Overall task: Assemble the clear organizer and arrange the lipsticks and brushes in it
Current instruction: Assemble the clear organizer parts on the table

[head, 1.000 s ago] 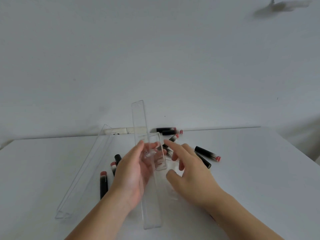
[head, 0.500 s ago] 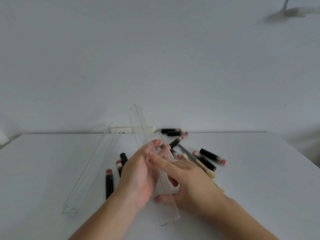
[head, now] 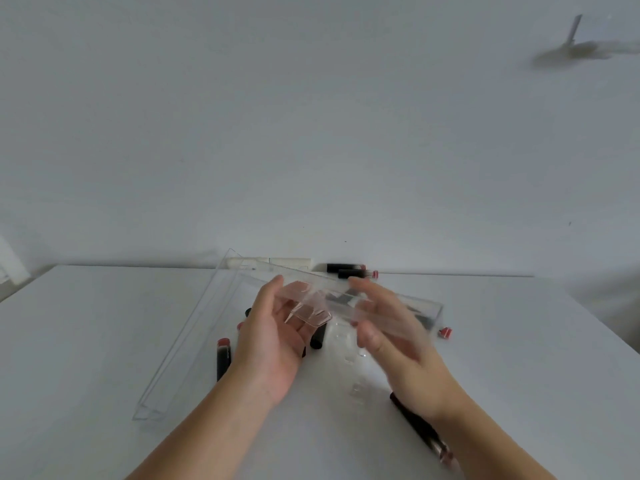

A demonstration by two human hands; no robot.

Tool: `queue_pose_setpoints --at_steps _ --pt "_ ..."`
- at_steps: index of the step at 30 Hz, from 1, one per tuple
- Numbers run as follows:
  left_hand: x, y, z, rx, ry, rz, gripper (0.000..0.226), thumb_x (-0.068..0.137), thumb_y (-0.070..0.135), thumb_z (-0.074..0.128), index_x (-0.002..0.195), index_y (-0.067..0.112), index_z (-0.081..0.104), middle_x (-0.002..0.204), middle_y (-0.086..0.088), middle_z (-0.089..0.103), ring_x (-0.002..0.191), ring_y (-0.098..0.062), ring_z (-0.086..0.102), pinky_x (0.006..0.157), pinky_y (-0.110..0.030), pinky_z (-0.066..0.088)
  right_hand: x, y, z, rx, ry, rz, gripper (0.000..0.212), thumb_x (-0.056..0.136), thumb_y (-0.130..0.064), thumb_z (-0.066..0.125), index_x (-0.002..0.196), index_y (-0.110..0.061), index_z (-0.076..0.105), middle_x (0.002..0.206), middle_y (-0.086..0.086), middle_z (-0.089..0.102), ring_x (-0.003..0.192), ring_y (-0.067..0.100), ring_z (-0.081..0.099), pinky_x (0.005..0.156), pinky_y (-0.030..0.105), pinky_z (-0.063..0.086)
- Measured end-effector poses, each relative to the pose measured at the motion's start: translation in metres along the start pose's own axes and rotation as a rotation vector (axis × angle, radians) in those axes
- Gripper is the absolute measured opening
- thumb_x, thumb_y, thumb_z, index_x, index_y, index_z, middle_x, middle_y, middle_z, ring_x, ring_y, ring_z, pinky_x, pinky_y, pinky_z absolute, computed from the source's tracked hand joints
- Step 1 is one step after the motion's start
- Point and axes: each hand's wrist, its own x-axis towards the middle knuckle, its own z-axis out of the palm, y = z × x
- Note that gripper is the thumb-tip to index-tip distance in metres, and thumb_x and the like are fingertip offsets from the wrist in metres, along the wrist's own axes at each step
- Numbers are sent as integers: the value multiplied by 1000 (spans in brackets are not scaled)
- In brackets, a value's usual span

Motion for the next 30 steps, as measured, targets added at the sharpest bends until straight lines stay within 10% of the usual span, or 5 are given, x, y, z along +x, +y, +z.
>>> queue_pose_setpoints --at_steps 7,17,21,26,30 --pt "4 2 -1 118 39 68 48 93 44 65 100 -4 72 90 -18 76 85 -32 76 60 -33 60 17 -6 -19 633 233 208 39 91 -35 60 119 -9 65 113 17 62 86 32 59 78 45 43" --pt "-7 -13 4 558 -271 166 43 79 57 74 91 16 79 100 -16 77 88 -31 75 73 -38 61 19 -7 -17 678 297 355 55 66 -35 92 109 -11 67 111 22 72 83 34 69 72 38 59" --pt "-6 -15 -4 663 -231 262 20 83 27 80 81 23 60 94 -8 75 85 -32 77 64 -40 62 21 -7 -26 757 429 331 12 79 -24 79 88 -16 75 104 18 75 76 27 73 66 32 59" --pt "-5 -13 -5 697 -213 256 63 87 6 75 115 52 43 100 -1 76 78 -34 77 52 -40 60 23 -4 -31 729 482 326 7 85 -18 75 90 -14 72 102 18 75 74 27 73 64 32 59" --pt "-1 -13 -8 691 -191 206 45 88 -2 70 125 20 55 105 -2 77 87 -28 77 52 -33 57 22 -5 -29 678 450 316 15 74 -19 82 87 -16 74 102 19 75 73 28 72 63 32 59"
